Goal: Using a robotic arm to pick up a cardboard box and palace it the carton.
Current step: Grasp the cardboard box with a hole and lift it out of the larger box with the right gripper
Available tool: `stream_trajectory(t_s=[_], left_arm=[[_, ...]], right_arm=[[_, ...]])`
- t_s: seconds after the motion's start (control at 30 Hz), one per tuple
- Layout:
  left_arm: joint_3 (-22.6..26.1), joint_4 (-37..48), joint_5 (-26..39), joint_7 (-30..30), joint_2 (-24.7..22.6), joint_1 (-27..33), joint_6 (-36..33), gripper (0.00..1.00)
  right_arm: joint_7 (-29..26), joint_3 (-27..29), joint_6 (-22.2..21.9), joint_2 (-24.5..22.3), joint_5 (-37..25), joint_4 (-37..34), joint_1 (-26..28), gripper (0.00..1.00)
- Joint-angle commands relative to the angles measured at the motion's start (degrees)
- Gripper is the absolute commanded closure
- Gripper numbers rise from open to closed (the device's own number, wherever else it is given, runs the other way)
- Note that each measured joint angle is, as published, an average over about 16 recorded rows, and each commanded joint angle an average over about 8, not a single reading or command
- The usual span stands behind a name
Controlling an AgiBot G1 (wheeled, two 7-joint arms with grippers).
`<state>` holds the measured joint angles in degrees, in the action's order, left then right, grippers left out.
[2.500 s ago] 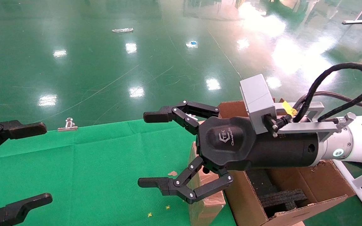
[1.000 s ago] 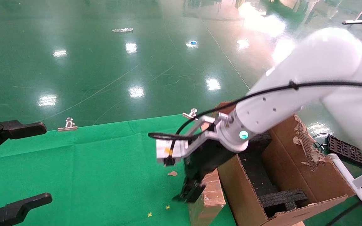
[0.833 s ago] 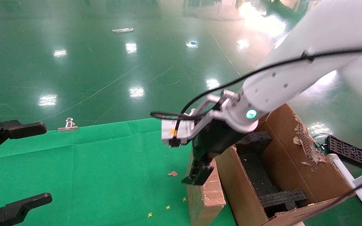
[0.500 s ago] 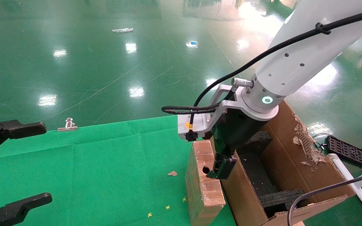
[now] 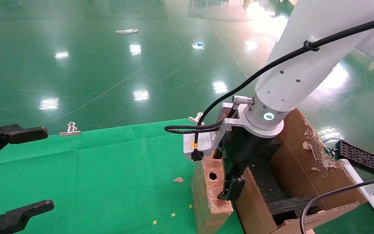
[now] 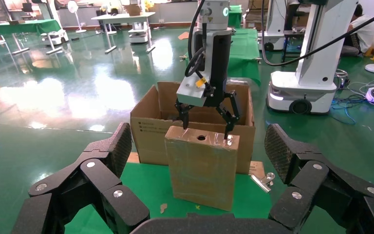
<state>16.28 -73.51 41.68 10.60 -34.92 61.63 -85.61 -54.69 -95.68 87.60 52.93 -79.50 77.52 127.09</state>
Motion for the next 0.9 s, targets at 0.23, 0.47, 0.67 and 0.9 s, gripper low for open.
stream_trajectory(t_s=[0.23,0.47,0.67,0.9], left_arm=[[0.03,0.0,-0.02,-0.02,0.01,0.01,0.01,0.0],[0.06,0.0,-0.04,-0.03,0.03,0.01,0.03,0.0],[0.08,0.0,-0.06,-0.04,0.04,0.02,0.04,0.0],[0.11,0.0,-0.08,-0.06,0.05,0.02,0.05,0.0]], right_arm=[[-11.02,-0.91,-1.32,-2.56,1.78,-1.64,1.15,0.0],[-26.15,-1.32,-0.65,-4.74,5.43,-8.08,1.3,0.0],[-32.08,-1.87,-0.73,-4.17,8.51,-14.39,-1.35,0.0],[-33.36,-2.37,-1.88,-1.84,10.04,-19.32,-4.83,0.0]])
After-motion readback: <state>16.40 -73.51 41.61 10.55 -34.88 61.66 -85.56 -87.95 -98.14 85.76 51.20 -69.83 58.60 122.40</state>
